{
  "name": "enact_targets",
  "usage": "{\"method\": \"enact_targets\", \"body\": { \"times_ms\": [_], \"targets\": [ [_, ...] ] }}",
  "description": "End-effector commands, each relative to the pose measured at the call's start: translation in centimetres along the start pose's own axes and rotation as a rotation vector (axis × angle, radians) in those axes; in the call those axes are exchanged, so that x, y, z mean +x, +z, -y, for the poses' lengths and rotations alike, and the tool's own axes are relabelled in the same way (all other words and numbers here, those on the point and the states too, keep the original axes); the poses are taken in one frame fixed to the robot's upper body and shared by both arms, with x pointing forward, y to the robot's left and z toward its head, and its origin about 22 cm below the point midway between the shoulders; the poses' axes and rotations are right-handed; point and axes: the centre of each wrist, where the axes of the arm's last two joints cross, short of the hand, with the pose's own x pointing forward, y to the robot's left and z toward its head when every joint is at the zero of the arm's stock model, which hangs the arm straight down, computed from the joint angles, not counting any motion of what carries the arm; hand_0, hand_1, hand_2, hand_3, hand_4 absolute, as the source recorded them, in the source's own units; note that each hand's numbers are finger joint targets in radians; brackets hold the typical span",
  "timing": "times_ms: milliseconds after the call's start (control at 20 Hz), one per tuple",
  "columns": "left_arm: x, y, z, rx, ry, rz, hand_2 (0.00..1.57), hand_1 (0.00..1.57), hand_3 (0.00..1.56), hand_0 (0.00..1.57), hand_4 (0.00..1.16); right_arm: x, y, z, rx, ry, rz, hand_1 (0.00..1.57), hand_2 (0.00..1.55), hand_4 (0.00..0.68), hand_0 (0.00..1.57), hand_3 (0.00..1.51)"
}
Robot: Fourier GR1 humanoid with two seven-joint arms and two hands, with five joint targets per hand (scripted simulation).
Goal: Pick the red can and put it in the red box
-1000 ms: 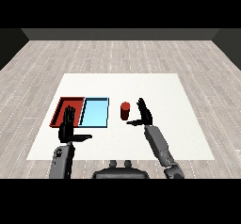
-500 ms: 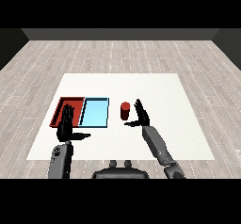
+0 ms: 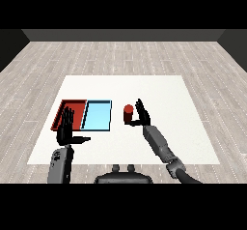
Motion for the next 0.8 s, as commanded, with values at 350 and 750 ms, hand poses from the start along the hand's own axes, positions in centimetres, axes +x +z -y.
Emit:
{"method": "enact_targets", "body": {
  "times_ms": [350, 750],
  "targets": [
    [0.6, 1.3, 0.4, -0.009, 0.001, 0.008, 0.0, 0.0, 0.0, 0.0, 0.0, -0.2, -0.8, -1.7, 0.017, 0.008, -0.036, 0.0, 0.0, 0.0, 0.0, 0.0],
    [-0.1, -0.2, 1.4, 0.007, -0.003, 0.003, 0.0, 0.0, 0.0, 0.0, 0.0, -2.4, -0.3, -0.6, -0.004, 0.015, -0.049, 0.0, 0.0, 0.0, 0.0, 0.0]
  ]
}}
